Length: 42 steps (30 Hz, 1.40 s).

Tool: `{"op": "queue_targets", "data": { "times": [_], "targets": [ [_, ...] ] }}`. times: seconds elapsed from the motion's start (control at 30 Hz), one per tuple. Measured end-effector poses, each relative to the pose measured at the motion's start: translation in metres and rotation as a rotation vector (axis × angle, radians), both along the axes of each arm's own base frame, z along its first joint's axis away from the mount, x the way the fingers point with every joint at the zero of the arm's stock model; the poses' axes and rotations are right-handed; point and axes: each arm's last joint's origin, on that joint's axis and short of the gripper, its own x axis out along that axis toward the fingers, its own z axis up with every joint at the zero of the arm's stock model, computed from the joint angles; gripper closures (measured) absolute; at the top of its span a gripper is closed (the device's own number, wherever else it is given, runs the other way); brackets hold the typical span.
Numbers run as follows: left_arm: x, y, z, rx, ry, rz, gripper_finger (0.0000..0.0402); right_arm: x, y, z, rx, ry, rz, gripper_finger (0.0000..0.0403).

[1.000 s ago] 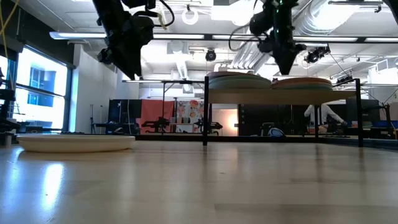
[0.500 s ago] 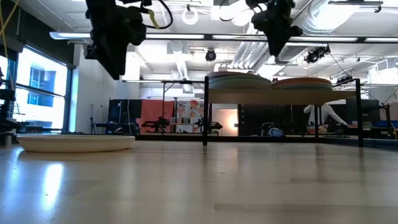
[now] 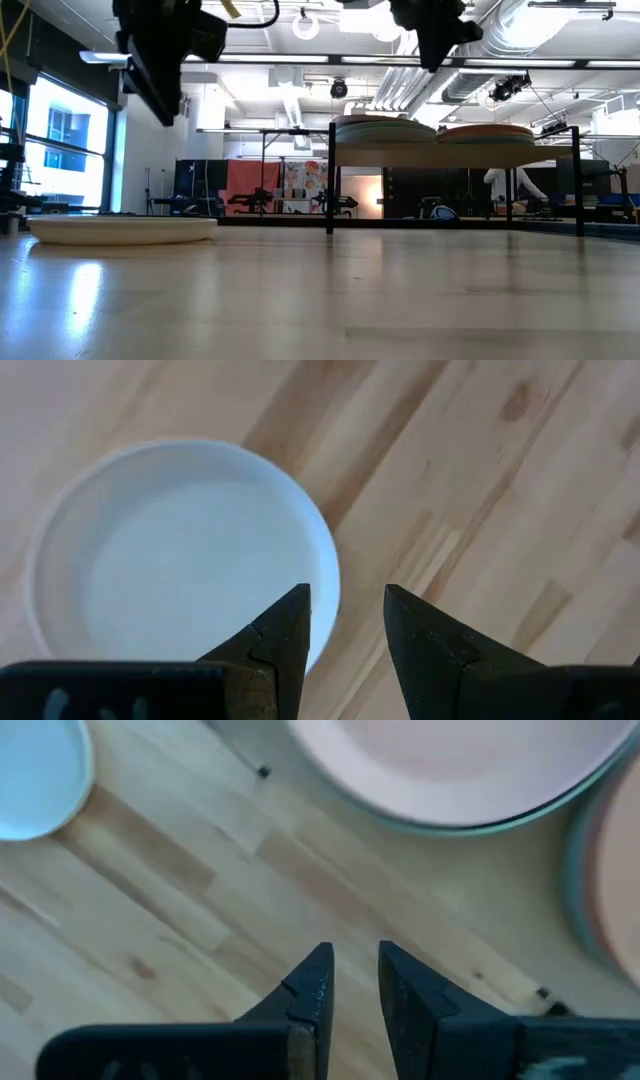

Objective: Place and stack plates onto a shelf
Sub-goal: Stack the white plate on top of the brown plate on the shelf

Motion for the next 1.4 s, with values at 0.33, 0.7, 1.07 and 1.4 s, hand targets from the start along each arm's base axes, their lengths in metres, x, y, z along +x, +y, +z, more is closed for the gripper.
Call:
{"op": "queue_targets", "data": {
  "times": [0.33, 0.7, 1.07, 1.4],
  "targets": [
    [-0.007, -0.014, -0.033, 0.004, 0.02, 0.025, 0.0284, 0.014, 0.051, 0.0, 0.038, -0.027, 0.014, 0.0343],
    [-0.012, -0.028, -0.065, -0.03, -0.048, 0.039, 0.0284, 0.018, 0.082, 0.0, 0.023, -0.04, -0.013, 0.0343],
    [-0.016, -0.032, -0.075, -0.034, -0.047, 0.044, 0.0284, 0.019, 0.09, 0.0, 0.028, -0.043, -0.017, 0.0343],
    [-0.008, -0.033, -0.09, 0.002, -0.016, 0.048, 0.0284, 0.019, 0.09, 0.0, 0.026, -0.045, -0.017, 0.0343]
  ]
}}
